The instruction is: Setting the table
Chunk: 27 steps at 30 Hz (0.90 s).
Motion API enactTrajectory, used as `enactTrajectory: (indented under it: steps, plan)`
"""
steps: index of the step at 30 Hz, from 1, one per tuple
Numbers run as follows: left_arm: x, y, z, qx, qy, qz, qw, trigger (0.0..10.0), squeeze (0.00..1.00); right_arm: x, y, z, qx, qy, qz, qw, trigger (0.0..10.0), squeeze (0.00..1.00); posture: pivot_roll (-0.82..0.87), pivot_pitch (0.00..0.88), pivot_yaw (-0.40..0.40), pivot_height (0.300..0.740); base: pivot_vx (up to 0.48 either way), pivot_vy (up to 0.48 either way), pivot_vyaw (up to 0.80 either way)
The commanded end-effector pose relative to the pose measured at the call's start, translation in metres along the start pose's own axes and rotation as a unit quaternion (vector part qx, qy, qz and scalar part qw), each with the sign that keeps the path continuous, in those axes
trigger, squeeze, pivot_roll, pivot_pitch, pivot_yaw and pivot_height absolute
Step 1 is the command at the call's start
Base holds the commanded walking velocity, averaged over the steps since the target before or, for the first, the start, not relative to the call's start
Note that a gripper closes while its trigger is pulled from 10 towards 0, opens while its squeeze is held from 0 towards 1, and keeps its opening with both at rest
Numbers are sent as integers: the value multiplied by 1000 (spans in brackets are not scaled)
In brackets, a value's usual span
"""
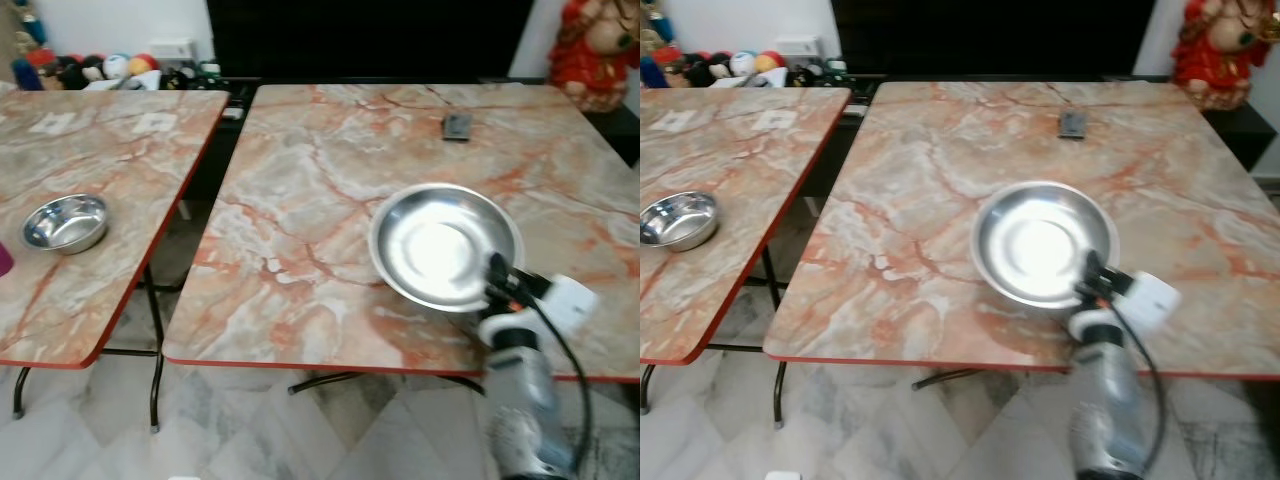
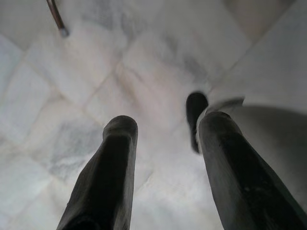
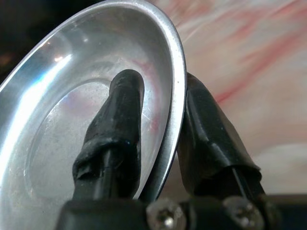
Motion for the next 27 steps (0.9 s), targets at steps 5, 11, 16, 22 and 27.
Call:
enactTrajectory:
  steps: [5, 11, 16, 22, 27]
  plan:
    - [-19, -18, -7, 20, -23, -10, 999, 10000, 0, 30, -2, -4, -5, 47, -18, 999, 10000, 0, -58, 126, -13, 740, 0, 0, 0]
    - [-10, -8, -3, 5, -14, -6, 1000, 10000, 0, 21, 1, -5, -31, 23, -5, 999, 10000, 0, -70, 115, -8, 740, 0, 0, 0]
    - [3, -2, 1, -5, 4, -2, 1000, 10000, 0, 9, -5, -2, -28, -4, 10, 1000, 10000, 0, -64, 103, -10, 740, 0, 0, 0]
    - [9, -1, 3, -8, 9, 2, 1000, 10000, 0, -10, -6, -3, -32, -47, 7, 998, 10000, 0, -64, 97, -8, 740, 0, 0, 0]
    - [5, -2, 2, -9, 5, 3, 1000, 10000, 0, -16, 0, -2, -54, -58, -1, 997, 10000, 0, -62, 105, -11, 740, 0, 0, 0]
Point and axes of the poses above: a point about 5 cm out from each wrist's last joint towards the gripper, its own z axis pointing out of the wrist towards the gripper, its own x axis along the axis of the wrist's last joint, y = z × x, the point moved 6 cm from there along z, pointing out of the wrist towards the gripper, and after that the axes turned 8 degrees about z, right-handed, at the moved point
